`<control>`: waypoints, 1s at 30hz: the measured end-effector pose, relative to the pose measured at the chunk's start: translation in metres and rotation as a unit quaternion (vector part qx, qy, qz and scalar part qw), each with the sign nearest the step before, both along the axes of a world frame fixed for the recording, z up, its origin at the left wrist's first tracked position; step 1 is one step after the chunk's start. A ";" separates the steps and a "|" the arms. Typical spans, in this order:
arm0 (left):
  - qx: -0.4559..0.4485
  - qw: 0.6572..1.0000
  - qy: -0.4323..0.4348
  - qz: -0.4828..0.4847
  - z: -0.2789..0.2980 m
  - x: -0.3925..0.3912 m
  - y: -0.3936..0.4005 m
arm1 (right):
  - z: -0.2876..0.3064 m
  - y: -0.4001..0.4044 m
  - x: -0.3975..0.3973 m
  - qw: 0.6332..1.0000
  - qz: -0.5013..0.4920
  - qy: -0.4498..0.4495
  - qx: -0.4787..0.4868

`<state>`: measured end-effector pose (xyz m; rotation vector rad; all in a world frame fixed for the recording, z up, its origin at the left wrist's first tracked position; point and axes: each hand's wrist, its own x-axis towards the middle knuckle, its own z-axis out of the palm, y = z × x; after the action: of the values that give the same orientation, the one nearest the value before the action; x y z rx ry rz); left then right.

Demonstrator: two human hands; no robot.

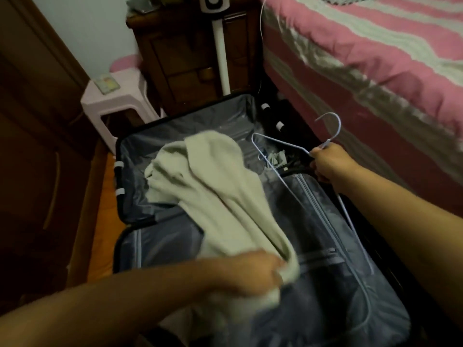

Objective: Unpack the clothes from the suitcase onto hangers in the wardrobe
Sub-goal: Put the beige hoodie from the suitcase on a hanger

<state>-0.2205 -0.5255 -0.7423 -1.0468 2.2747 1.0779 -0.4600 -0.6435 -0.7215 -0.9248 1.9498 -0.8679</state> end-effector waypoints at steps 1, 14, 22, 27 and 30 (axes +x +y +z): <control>0.080 0.995 0.012 -0.059 0.010 -0.002 0.027 | -0.001 0.000 -0.002 1.000 0.004 0.003 0.003; 0.077 0.739 0.108 0.660 -0.053 0.068 -0.143 | -0.001 0.018 0.005 0.999 0.023 0.015 0.026; 0.013 0.910 0.259 0.323 0.018 -0.028 -0.143 | 0.008 0.026 -0.003 0.987 -0.051 0.133 -0.076; 0.069 0.981 0.176 0.043 0.018 -0.060 -0.091 | 0.019 0.025 -0.009 0.976 -0.041 0.206 -0.052; -0.041 0.986 0.150 0.062 -0.025 -0.035 -0.081 | 0.019 0.027 -0.010 0.980 -0.014 0.200 -0.021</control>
<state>-0.2555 -0.6067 -0.7674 -1.1366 2.5360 1.2756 -0.4696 -0.6170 -0.7025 -1.1693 2.2954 -0.7864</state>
